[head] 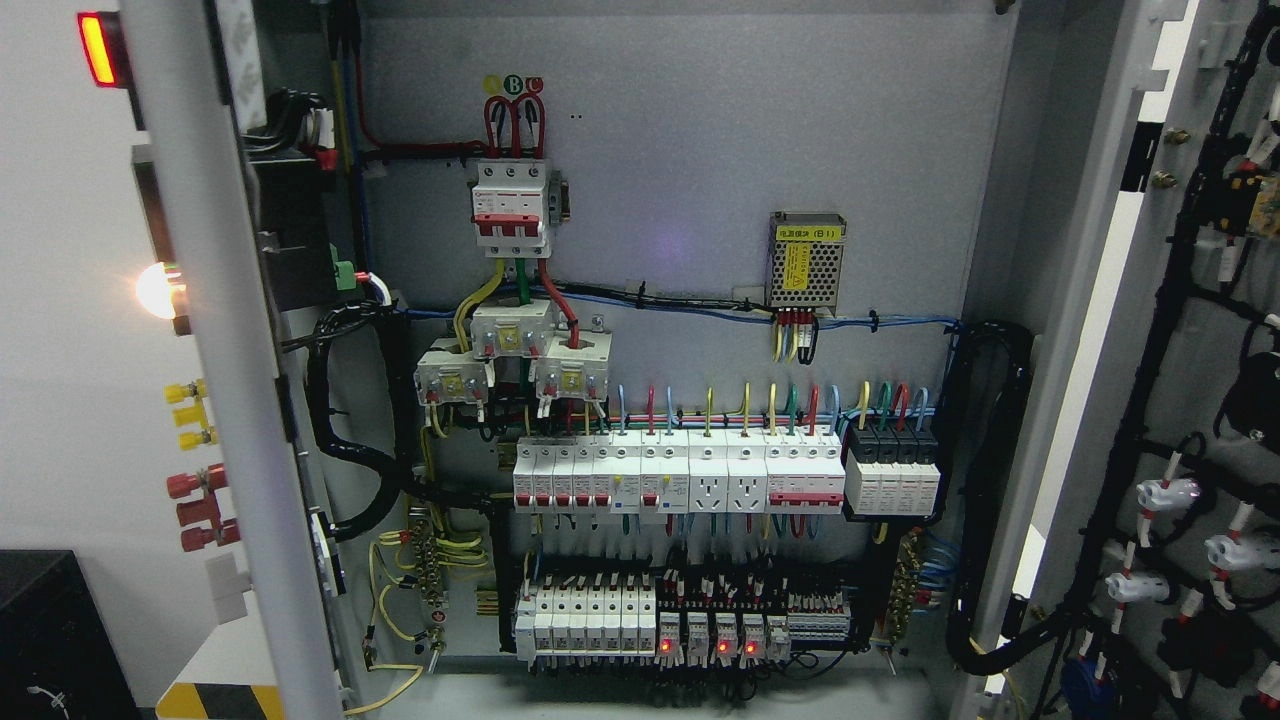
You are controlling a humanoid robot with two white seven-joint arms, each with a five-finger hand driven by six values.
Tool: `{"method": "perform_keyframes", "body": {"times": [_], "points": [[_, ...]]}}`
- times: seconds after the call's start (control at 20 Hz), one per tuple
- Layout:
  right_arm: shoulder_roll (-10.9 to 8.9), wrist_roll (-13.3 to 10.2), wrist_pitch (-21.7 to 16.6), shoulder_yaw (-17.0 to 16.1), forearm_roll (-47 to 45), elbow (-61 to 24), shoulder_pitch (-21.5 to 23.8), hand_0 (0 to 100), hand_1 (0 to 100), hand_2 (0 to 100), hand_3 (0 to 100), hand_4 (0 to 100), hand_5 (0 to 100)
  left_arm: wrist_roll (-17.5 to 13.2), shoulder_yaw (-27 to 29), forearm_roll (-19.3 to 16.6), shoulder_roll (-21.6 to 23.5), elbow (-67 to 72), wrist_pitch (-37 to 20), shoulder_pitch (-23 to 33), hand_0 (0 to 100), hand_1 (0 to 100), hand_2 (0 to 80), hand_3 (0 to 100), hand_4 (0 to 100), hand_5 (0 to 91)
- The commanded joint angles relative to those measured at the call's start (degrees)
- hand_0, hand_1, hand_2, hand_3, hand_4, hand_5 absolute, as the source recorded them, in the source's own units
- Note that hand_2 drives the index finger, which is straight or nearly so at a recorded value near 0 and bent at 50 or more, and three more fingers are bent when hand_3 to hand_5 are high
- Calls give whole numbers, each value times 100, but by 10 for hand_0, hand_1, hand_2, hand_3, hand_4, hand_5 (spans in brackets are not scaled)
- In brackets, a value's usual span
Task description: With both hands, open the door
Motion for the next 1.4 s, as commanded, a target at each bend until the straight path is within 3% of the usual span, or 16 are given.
{"method": "perform_keyframes", "body": {"times": [0.0,0.55,1.35], "points": [[393,-32,4,416,25,-212,73,0,0,0,0,0,0,2,0,-44,0,0,2,35,0,0,0,0,0,0],[604,-41,4,864,95,-177,73,0,0,0,0,0,0,2,0,-44,0,0,2,35,0,0,0,0,0,0],[604,-41,4,785,306,8,73,0,0,0,0,0,0,2,0,-44,0,0,2,35,0,0,0,0,0,0]]}}
